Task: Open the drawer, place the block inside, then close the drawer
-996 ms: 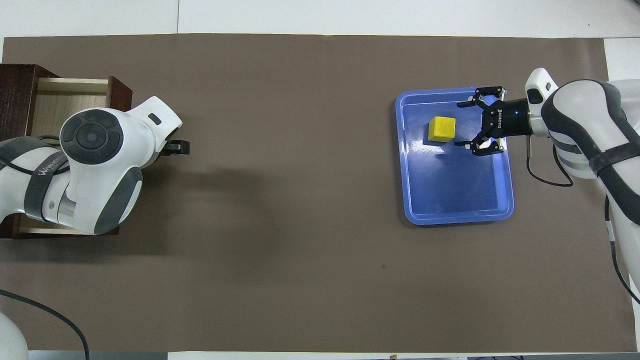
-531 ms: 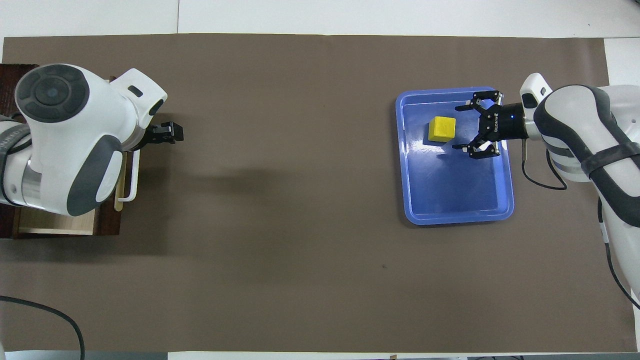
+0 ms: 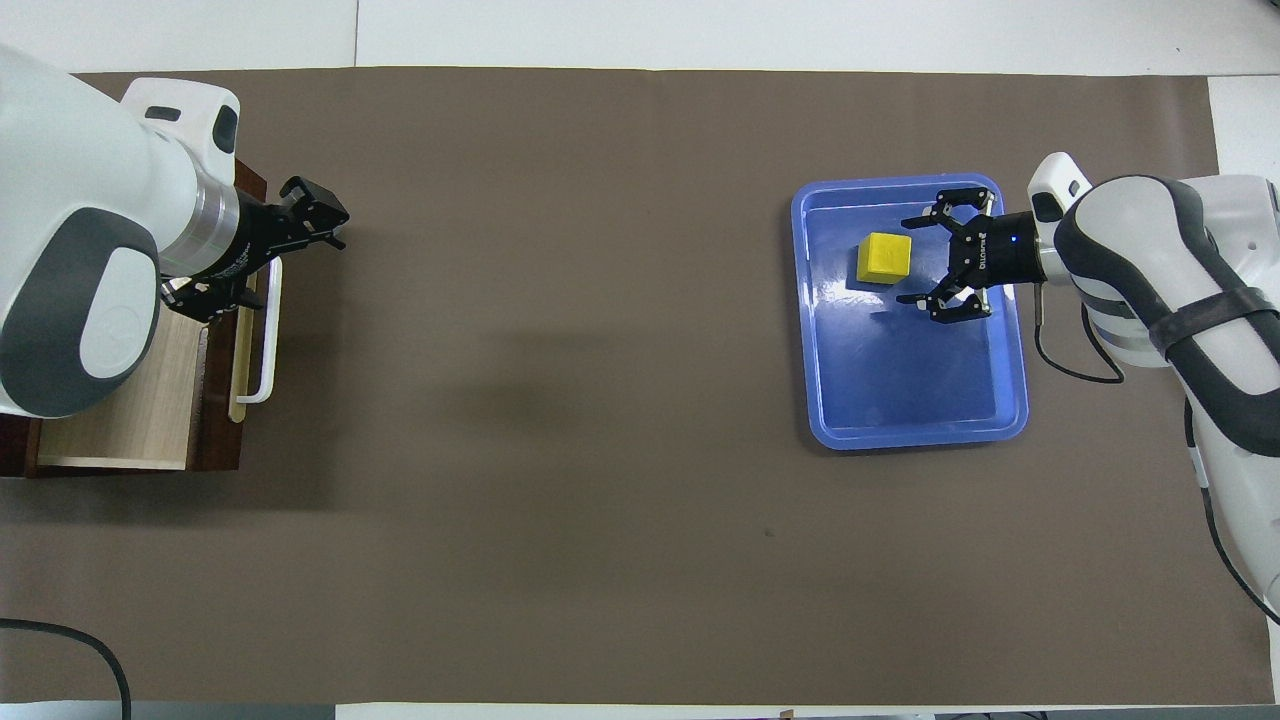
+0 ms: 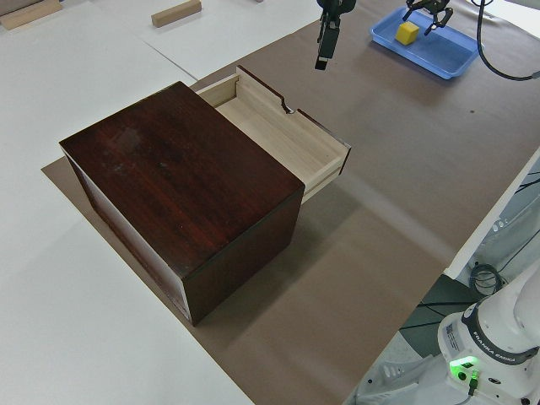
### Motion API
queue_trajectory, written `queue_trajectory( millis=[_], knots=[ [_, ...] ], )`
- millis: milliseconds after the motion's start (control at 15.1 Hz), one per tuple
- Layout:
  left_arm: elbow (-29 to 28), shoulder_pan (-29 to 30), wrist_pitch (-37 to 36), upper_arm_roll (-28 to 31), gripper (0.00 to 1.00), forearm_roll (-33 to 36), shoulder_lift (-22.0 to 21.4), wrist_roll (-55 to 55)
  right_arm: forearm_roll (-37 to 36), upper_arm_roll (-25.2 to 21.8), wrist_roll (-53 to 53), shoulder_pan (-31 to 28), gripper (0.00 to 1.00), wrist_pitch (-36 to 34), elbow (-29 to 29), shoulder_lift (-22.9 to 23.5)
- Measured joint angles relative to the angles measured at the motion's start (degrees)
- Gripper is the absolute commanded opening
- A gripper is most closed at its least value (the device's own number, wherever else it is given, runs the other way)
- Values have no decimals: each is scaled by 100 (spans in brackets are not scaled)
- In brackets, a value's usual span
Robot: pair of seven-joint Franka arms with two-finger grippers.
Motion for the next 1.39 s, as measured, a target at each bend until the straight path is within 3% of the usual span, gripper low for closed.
queue_trajectory(
  millis=[398,531,598,664,730,797,1395],
  knots=[
    [87,-141,42,-57,100,-519,94,-2621,96,10,-217,0,99,152,-120,0],
    [119,-278,60,-65,100,-491,247,-3128,124,12,-236,0,90,155,-148,-1],
    [130,-312,82,-65,100,-483,315,-3276,131,13,-237,1,77,156,-153,-1],
    [146,-317,89,-67,100,-481,360,-3366,137,14,-237,1,54,156,-155,-1],
    [160,-316,97,-59,100,-481,388,-3414,140,15,-238,1,11,156,-155,-2],
    [169,-315,121,-50,100,-481,402,-3455,144,17,-238,1,0,159,-155,-3],
    [197,-559,179,-63,100,-473,490,-4588,215,30,-86,153,0,69,22,-51]
  ],
)
